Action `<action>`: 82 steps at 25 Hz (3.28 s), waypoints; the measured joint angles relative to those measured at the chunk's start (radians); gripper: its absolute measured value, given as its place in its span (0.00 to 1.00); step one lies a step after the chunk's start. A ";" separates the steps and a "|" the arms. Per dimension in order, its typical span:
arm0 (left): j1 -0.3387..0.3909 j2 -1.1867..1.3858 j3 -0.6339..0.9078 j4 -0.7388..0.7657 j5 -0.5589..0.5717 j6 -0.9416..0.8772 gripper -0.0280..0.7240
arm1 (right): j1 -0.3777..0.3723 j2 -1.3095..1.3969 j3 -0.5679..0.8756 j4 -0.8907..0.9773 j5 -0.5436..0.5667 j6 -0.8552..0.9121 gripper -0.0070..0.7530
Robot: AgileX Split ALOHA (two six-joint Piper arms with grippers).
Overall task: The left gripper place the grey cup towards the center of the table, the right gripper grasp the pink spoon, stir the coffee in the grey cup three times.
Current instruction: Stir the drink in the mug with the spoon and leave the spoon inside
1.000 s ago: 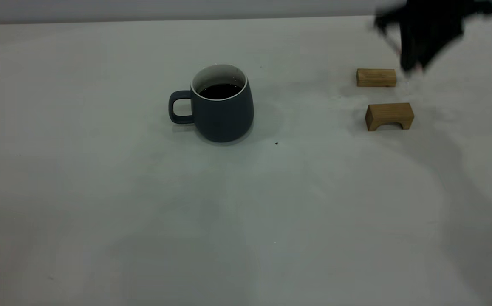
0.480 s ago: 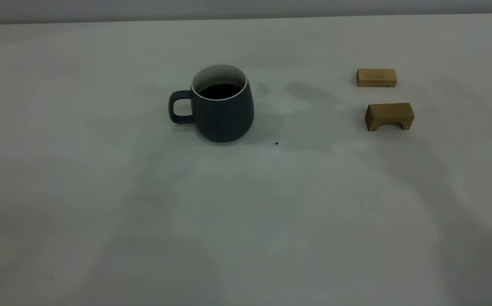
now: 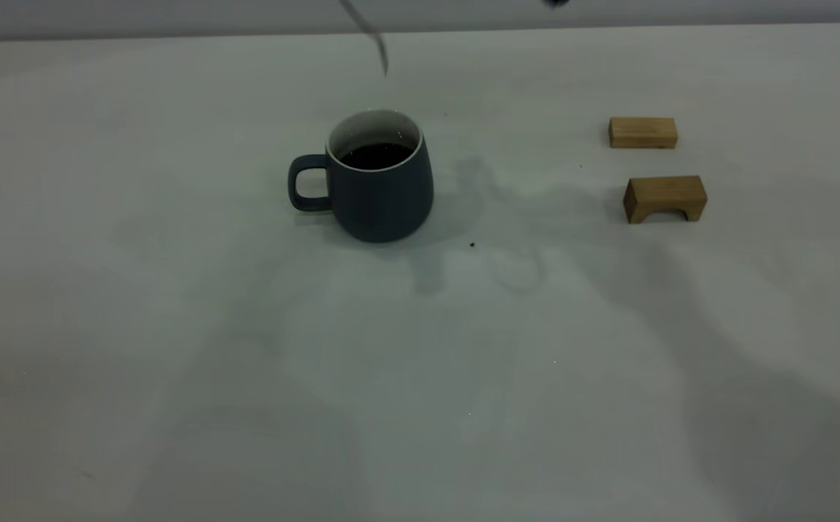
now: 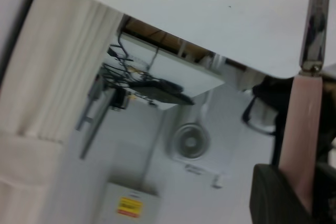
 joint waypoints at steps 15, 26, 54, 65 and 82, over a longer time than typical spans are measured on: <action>0.000 0.000 0.000 0.000 0.000 0.000 0.48 | 0.001 0.210 0.000 0.308 -0.088 -0.046 0.20; 0.000 0.000 0.000 0.000 -0.001 0.000 0.48 | -0.055 0.264 -0.020 0.268 -0.069 -0.092 0.20; 0.000 0.000 0.000 0.000 -0.001 0.000 0.48 | -0.028 0.313 -0.026 0.357 0.029 -0.133 0.20; 0.000 0.000 0.000 0.000 -0.001 0.000 0.48 | -0.081 0.313 -0.028 0.253 0.070 -0.122 0.20; 0.000 0.000 0.000 0.000 -0.001 0.000 0.48 | -0.059 0.313 -0.028 0.324 0.040 -0.417 0.20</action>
